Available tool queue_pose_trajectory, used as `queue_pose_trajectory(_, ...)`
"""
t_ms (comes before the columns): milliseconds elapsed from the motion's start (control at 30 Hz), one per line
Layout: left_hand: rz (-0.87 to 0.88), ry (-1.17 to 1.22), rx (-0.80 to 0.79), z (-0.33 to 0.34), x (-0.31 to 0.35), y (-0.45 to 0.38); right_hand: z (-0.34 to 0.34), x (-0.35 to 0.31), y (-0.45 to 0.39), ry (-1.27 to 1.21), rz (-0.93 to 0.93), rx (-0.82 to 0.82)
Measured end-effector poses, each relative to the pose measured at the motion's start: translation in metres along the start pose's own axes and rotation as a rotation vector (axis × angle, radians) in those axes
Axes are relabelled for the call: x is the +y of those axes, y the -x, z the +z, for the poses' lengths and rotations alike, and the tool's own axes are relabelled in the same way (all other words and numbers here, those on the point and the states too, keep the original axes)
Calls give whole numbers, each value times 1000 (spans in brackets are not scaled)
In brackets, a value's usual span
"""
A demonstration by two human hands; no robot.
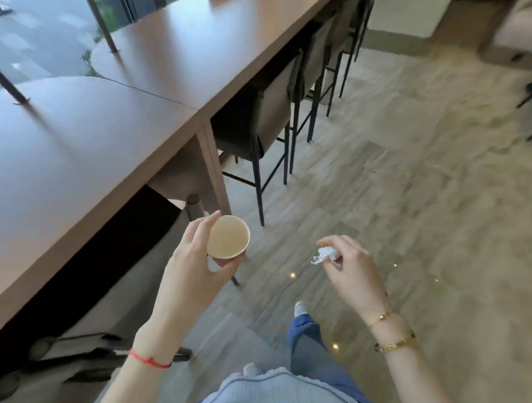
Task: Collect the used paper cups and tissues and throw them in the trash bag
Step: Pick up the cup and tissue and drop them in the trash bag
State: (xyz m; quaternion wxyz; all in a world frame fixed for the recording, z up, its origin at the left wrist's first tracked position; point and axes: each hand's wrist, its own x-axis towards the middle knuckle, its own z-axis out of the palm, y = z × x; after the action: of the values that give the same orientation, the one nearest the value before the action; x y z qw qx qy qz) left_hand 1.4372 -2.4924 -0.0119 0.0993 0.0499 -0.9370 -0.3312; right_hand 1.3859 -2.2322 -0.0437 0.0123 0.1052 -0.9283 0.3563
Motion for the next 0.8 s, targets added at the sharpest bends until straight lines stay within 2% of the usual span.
queue_pose_trajectory(267, 236, 45, -195, 98, 90, -52, -72, 86, 36, -22, 267, 232)
queue_pose_trajectory(800, 564, 186, -470, 338, 354, -131, -269, 301, 64, 74, 602, 528)
